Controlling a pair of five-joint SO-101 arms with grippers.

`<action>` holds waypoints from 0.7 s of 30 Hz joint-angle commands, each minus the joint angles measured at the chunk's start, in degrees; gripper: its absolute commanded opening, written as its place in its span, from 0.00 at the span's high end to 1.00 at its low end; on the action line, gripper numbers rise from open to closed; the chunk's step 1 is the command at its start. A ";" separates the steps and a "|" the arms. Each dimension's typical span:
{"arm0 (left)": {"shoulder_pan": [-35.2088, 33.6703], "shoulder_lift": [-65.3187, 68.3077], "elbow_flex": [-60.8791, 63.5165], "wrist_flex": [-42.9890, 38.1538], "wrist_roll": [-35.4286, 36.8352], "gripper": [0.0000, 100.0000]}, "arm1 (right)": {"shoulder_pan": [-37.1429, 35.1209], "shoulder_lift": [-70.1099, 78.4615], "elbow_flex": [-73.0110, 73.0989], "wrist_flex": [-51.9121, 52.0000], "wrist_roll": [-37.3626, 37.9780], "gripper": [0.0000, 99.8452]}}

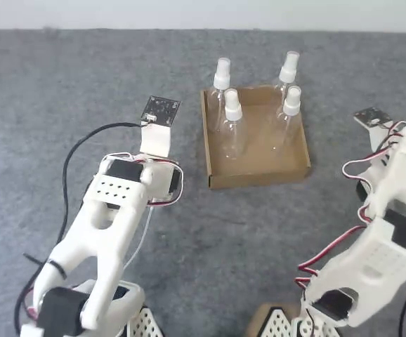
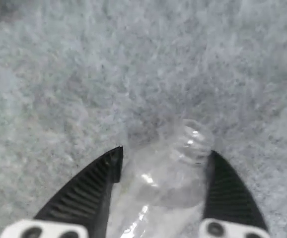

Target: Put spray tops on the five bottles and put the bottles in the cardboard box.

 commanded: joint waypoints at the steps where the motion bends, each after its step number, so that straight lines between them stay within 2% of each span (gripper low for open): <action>1: -0.18 -2.55 -0.22 0.18 -0.18 0.99 | 0.84 0.13 -3.43 0.57 -1.41 0.92; 6: -0.18 -2.55 -0.22 0.18 -0.18 0.99 | 0.92 -0.04 -3.87 0.66 -1.41 1.00; 13: -0.18 -2.55 -0.13 0.18 -0.18 0.99 | 0.40 -3.56 -9.49 4.70 -1.05 0.99; 21: -0.18 -2.55 0.04 0.18 -0.18 0.99 | 0.04 -2.42 -11.43 0.13 0.44 0.99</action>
